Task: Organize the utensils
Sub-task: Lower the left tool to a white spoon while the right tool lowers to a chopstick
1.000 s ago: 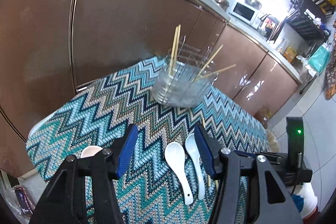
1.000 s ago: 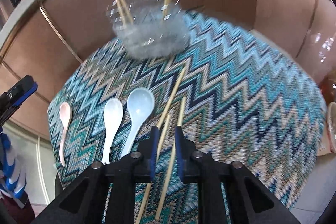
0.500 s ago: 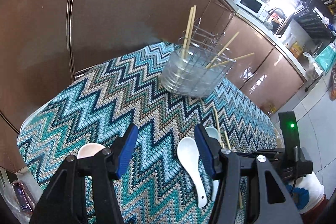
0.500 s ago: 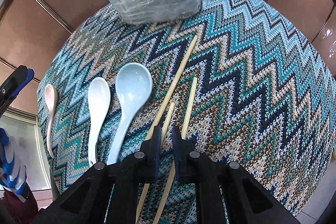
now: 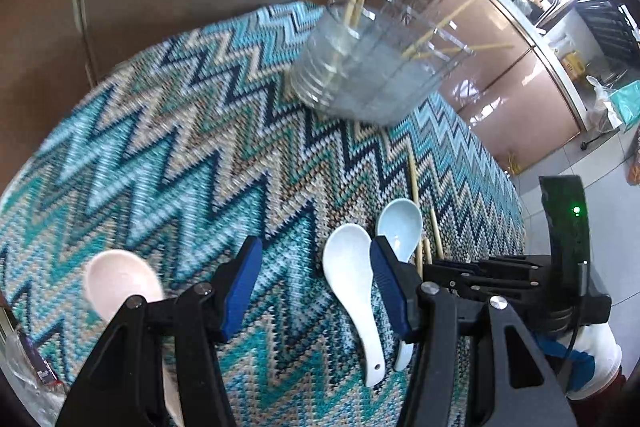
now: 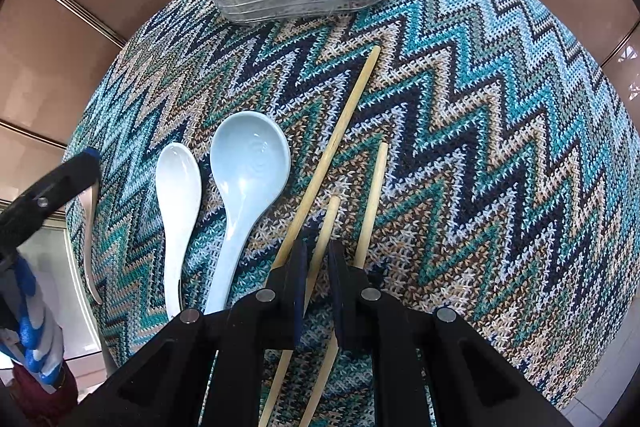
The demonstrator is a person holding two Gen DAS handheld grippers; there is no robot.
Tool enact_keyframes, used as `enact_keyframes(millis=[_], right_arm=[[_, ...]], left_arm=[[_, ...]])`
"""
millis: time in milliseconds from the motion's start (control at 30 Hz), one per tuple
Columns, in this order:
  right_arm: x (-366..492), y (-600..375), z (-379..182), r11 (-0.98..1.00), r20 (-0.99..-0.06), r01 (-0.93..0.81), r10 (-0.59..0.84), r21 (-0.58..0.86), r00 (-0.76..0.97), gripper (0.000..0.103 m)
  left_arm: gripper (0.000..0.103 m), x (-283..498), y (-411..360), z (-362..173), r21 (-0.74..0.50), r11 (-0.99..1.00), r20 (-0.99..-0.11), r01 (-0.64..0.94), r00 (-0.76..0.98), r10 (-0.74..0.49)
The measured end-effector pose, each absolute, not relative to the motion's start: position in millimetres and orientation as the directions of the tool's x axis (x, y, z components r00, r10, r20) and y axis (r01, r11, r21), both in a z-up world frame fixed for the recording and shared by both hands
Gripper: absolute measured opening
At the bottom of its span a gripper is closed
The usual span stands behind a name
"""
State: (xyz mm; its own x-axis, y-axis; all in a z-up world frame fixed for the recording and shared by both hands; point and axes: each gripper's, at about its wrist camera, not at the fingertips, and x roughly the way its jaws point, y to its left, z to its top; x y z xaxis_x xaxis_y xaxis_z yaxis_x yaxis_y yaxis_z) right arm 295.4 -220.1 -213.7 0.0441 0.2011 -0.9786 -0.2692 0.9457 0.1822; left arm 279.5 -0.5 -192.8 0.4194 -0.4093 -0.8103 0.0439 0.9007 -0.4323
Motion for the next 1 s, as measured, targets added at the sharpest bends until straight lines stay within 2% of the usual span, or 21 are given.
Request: enact_keyframes(millis=[200,533,667,1000], right_arm=[[296.7,-221.0,-213.7,0.943,-0.977,-0.267,0.213,0.200,0.019,0.011],[303.0,-226.3,-212.7,0.944,-0.977,-0.260,0.211,0.205,-0.002,0.011],[303.6,-225.5,-214.0,0.944,-0.977,-0.256,0.215,0.209,-0.007,0.011],[307.4,-226.8,-213.6,0.943,-0.975,-0.253,0.220,0.218,-0.019,0.010]], left_arm=[[0.052,291.9,-4.3,-212.7,-0.482,0.876,-0.824,0.015,0.333,-0.459],[0.037,303.8,-10.7,-228.6,-0.526,0.851,-0.817,0.005,0.274,-0.507],[0.034,307.4,-18.9,-229.1,-0.532,0.846,-0.815,0.017,0.259,-0.518],[0.017,319.9,-46.6,-238.4,-0.512,0.858,-0.828,0.037,0.242,-0.505]])
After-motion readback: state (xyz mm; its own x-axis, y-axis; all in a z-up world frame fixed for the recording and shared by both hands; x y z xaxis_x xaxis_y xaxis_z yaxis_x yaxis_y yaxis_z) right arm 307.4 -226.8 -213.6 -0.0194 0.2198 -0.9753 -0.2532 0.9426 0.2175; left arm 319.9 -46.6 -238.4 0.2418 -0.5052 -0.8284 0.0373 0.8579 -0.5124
